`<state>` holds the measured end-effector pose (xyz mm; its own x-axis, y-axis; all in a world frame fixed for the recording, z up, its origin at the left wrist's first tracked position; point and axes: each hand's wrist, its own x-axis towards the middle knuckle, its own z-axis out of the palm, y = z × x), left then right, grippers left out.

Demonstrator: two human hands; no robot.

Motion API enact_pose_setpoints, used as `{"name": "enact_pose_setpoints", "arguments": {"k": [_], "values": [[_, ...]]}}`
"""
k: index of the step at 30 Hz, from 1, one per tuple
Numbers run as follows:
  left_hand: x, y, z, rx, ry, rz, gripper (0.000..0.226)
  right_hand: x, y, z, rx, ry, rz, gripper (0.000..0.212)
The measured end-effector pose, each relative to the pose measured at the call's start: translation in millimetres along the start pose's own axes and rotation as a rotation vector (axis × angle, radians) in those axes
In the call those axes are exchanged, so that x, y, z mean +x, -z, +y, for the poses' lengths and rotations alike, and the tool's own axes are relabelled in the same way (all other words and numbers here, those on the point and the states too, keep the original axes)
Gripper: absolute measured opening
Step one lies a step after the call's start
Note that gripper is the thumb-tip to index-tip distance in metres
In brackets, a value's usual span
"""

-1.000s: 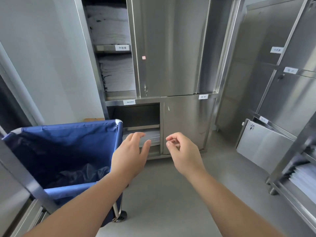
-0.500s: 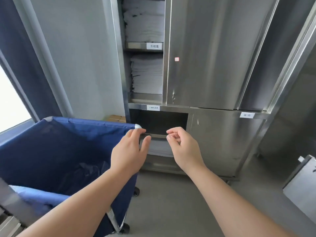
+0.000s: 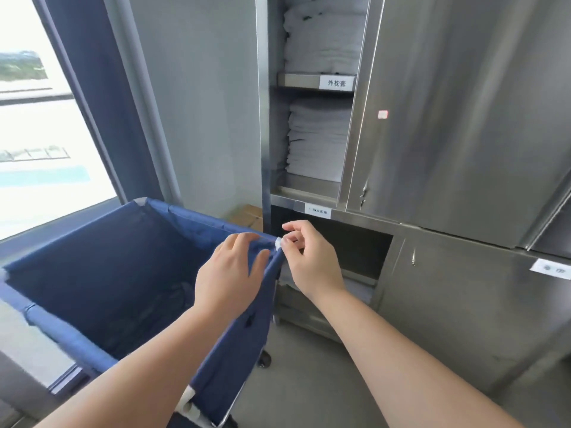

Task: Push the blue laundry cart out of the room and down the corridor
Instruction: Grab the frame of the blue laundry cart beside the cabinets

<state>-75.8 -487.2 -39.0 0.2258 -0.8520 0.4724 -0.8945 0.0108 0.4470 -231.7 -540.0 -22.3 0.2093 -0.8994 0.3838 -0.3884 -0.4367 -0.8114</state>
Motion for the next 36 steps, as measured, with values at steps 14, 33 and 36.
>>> {"name": "enact_pose_setpoints", "arguments": {"k": [14, 33, 36], "values": [[90, -26, -63, 0.095, 0.177, 0.089, 0.047, 132, -76, 34, 0.028, 0.072, -0.171, 0.016], [80, -129, -37, 0.287, 0.73, 0.22, 0.045, 215, -106, 140, 0.03, 0.338, -0.707, 0.025], [67, -147, -40, 0.318, 0.809, 0.217, 0.044, 213, -114, 154, -0.019, 0.402, -0.816, 0.028]]}}
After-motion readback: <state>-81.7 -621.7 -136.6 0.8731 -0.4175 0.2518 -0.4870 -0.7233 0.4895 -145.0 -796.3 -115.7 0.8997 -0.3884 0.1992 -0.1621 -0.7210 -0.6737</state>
